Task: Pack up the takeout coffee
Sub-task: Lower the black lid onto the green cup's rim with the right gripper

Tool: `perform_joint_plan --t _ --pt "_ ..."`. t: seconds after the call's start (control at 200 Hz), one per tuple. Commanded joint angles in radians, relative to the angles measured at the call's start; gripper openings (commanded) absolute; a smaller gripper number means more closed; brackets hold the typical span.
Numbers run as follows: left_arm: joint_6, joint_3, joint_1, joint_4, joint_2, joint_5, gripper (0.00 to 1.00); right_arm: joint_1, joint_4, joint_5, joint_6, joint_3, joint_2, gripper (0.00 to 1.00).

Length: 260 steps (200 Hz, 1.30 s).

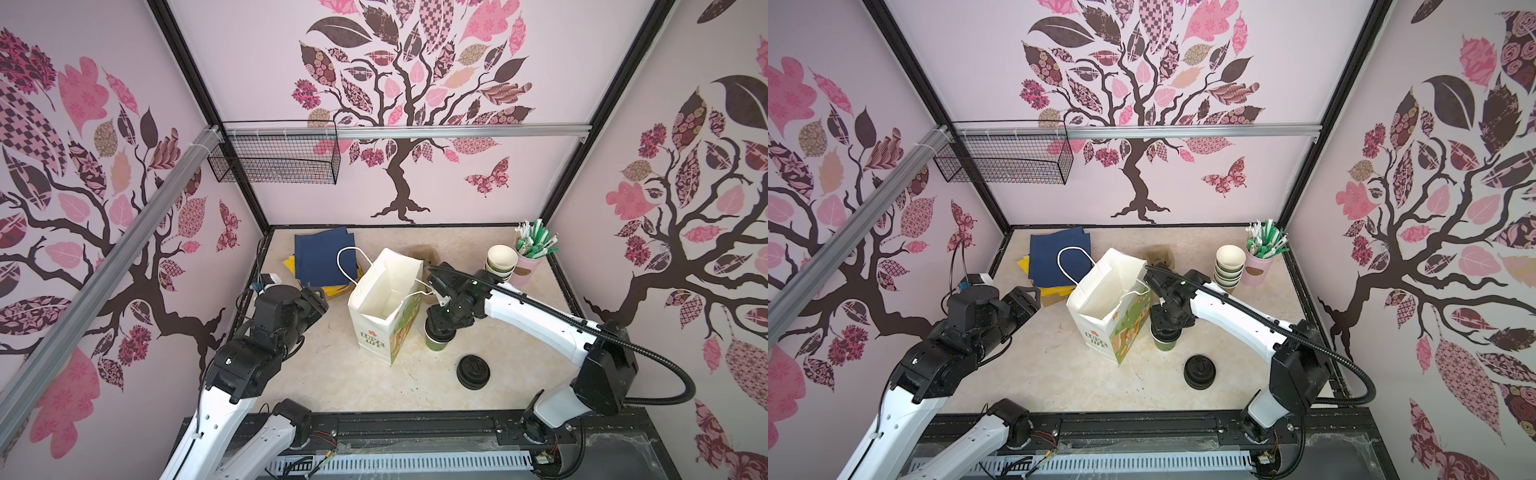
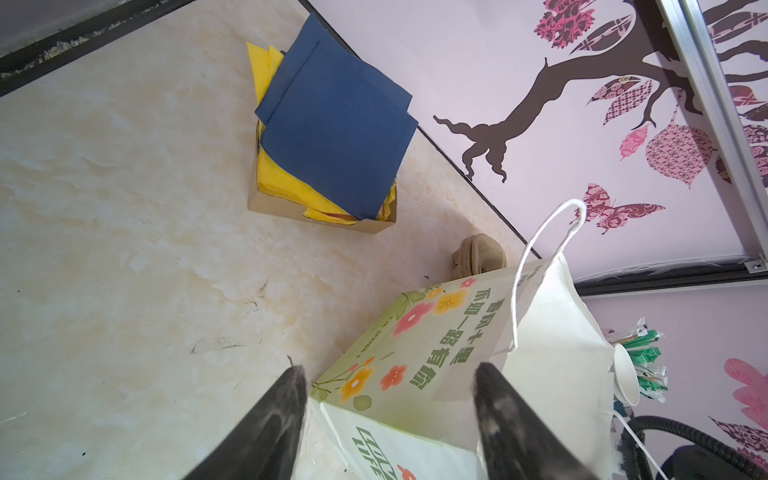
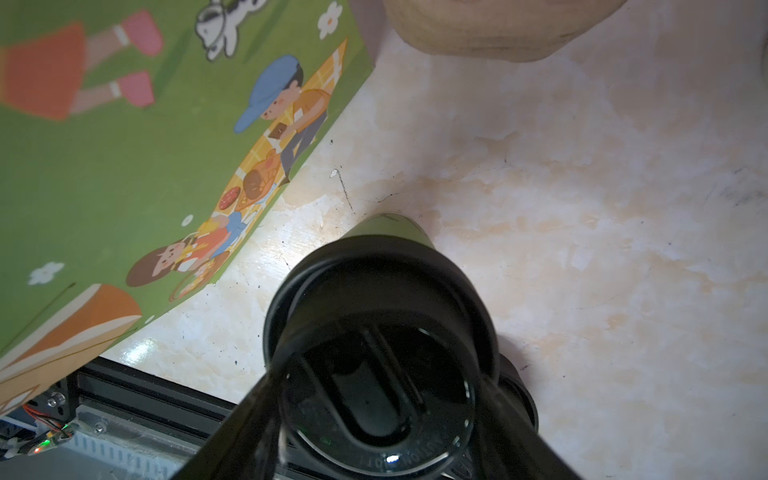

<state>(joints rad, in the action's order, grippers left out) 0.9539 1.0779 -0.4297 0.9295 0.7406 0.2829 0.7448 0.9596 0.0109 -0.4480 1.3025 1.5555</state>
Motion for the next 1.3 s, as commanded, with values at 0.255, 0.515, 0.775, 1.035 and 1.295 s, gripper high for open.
perform_joint_plan --t 0.255,0.515,0.775,1.035,1.295 --pt "-0.002 -0.011 0.005 0.002 0.000 -0.001 0.67 -0.002 0.013 0.016 -0.002 0.014 -0.002 0.68" --pt "-0.001 -0.013 0.004 0.003 0.004 -0.001 0.67 -0.003 0.018 0.018 -0.005 0.029 -0.011 0.68" --pt "-0.001 -0.019 0.005 0.001 0.005 -0.004 0.68 -0.002 0.015 0.027 -0.001 0.027 -0.015 0.68" --pt "-0.003 -0.031 0.005 -0.009 0.012 -0.021 0.68 -0.002 0.002 0.021 -0.003 0.031 -0.034 0.68" --pt "-0.003 -0.039 0.004 -0.018 0.021 -0.039 0.68 -0.002 0.008 0.038 0.014 0.025 -0.018 0.68"
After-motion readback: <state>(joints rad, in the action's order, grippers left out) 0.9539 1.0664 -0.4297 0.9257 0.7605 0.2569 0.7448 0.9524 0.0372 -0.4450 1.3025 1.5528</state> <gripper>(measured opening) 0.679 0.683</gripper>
